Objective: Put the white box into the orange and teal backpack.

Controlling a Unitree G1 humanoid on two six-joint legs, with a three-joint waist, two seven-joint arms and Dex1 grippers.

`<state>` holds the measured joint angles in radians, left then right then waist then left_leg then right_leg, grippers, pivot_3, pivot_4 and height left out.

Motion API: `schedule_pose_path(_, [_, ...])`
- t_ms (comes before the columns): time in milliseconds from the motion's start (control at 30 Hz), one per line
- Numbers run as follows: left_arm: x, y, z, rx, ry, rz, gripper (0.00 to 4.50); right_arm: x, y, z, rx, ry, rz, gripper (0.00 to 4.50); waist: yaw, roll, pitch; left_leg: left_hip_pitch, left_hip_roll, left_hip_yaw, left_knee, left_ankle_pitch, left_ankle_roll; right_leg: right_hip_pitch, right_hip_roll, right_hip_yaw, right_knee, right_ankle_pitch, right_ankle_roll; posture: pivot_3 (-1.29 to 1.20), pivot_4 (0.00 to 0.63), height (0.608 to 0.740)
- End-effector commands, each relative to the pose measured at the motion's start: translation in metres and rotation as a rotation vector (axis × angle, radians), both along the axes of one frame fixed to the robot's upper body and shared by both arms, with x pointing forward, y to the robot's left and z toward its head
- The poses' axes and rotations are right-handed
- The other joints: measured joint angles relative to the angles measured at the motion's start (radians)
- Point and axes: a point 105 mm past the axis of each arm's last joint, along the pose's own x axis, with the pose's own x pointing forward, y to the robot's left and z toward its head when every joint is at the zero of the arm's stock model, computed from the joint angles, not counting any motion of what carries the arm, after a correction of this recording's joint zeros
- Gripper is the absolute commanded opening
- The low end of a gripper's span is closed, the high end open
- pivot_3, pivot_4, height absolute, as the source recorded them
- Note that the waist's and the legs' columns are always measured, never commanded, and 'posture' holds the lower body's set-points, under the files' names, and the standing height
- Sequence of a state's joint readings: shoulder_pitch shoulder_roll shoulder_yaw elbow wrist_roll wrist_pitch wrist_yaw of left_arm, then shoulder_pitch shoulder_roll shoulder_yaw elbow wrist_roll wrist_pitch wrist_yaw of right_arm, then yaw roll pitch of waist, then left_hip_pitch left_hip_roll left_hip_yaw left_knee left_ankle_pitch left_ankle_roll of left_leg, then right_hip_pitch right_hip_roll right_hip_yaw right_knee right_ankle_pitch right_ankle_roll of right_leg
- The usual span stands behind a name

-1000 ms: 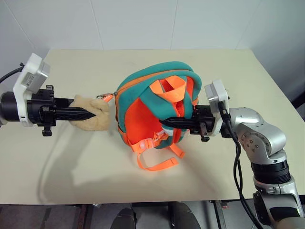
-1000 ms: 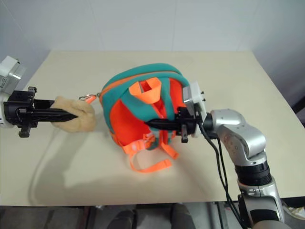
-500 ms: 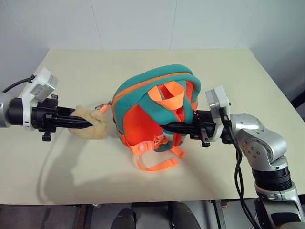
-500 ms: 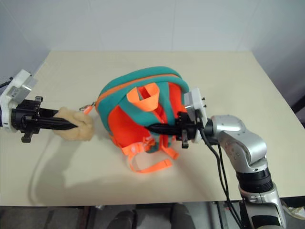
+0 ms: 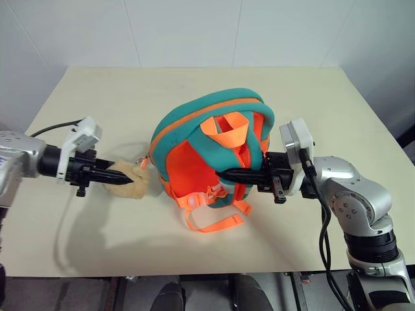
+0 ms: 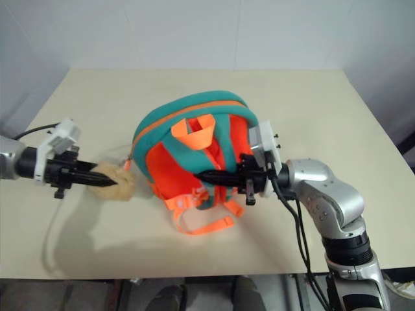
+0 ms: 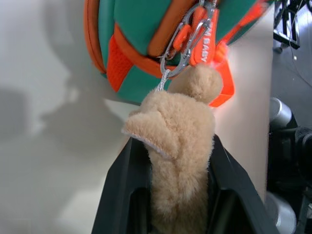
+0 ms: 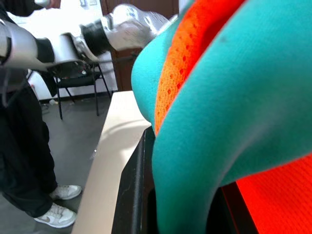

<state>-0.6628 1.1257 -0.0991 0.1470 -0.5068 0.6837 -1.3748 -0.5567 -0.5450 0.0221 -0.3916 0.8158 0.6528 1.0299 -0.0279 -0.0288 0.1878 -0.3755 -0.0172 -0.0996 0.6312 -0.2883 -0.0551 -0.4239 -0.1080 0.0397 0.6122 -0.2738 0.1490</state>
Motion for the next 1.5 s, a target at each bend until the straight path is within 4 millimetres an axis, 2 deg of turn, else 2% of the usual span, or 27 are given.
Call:
schedule_pose_path(33, [0.009,0.004,-0.001,0.035,-0.018,0.019,0.72,-0.014,-0.001,0.012,0.037,-0.04,0.025,0.53,-0.002,0.0,0.0,0.0,0.0,0.0,0.0,0.0,0.0,0.0,0.0,0.0,0.0,0.0,0.0,0.0,0.15,0.74])
schedule_pose_path(300, [0.012,-0.01,-0.01,0.048,0.014,-0.045,0.72,-0.023,0.002,0.01,0.038,-0.02,0.029,0.53,-0.001,0.0,0.0,0.0,0.0,0.0,0.0,0.0,0.0,0.0,0.0,0.0,0.0,0.0,0.0,0.0,0.15,0.74])
schedule_pose_path(533, [0.009,-0.002,-0.036,0.171,0.076,-0.057,0.72,-0.024,0.001,0.009,0.028,-0.018,0.031,0.53,-0.001,0.0,0.0,0.0,0.0,0.0,0.0,0.0,0.0,0.0,0.0,0.0,0.001,0.0,0.0,0.0,0.15,0.74])
schedule_pose_path(767, [0.01,0.004,-0.05,0.263,0.092,-0.075,0.72,-0.022,0.001,0.003,-0.019,-0.006,0.033,0.53,-0.001,0.0,0.0,0.0,0.0,0.0,0.0,0.0,0.0,0.0,0.0,0.0,0.001,0.0,0.0,0.0,0.15,0.74])
schedule_pose_path(867, [0.014,0.002,-0.05,0.261,0.071,-0.07,0.71,-0.02,0.002,-0.001,-0.043,0.001,0.028,0.53,-0.001,-0.001,0.0,0.0,0.0,0.0,0.001,0.0,0.0,0.0,0.0,0.0,0.001,0.0,0.0,0.0,0.15,0.74])
schedule_pose_path(1000, [0.026,-0.004,-0.035,0.201,-0.02,-0.055,0.71,-0.018,0.0,-0.008,-0.103,0.044,0.021,0.53,0.0,-0.001,-0.001,0.0,0.0,0.0,0.002,0.0,0.0,0.0,0.0,0.0,0.002,0.0,0.0,0.0,0.15,0.74])
schedule_pose_path(1033, [0.026,-0.004,-0.031,0.187,-0.02,-0.051,0.71,-0.018,0.0,-0.008,-0.109,0.045,0.018,0.88,-0.001,-0.001,-0.001,0.0,0.0,0.0,0.002,0.0,0.0,0.0,0.0,0.0,0.002,0.0,0.0,0.0,0.15,0.74])
schedule_pose_path(1133, [0.027,-0.004,-0.022,0.14,-0.032,-0.039,1.71,-0.017,-0.002,-0.009,-0.129,0.043,0.008,1.76,-0.001,-0.001,-0.001,0.0,0.0,0.0,0.002,0.0,0.0,0.0,0.0,0.0,0.002,0.0,0.0,0.0,0.15,0.74])
schedule_pose_path(1200, [0.028,-0.002,-0.018,0.119,-0.042,-0.028,2.43,-0.017,-0.003,-0.01,-0.137,0.041,0.006,1.77,-0.001,-0.001,-0.001,0.0,0.0,0.0,0.002,0.0,0.0,0.0,0.0,0.0,0.002,0.0,0.0,0.0,0.15,0.74])
schedule_pose_path(1300, [0.028,0.0,-0.009,0.081,-0.056,-0.011,3.37,-0.016,-0.005,-0.01,-0.149,0.034,-0.005,2.28,0.0,-0.001,-0.001,0.0,0.0,0.0,0.002,0.0,0.0,0.0,0.0,0.0,0.002,0.0,0.0,0.0,0.15,0.74])
schedule_pose_path(1400, [0.028,0.004,-0.003,0.062,-0.068,0.009,4.37,-0.012,-0.008,-0.01,-0.165,0.025,-0.029,3.27,0.0,-0.001,-0.001,0.0,0.0,0.0,0.002,0.0,0.0,0.0,0.0,0.0,0.002,0.0,0.0,0.0,0.15,0.74])
schedule_pose_path(1500, [0.029,0.009,0.002,0.045,-0.085,0.035,4.5,-0.01,-0.01,-0.009,-0.178,0.021,-0.038,4.25,0.0,-0.001,-0.001,0.0,0.0,0.0,0.002,0.0,0.0,0.0,0.0,0.0,0.002,0.0,0.0,0.0,0.15,0.74])
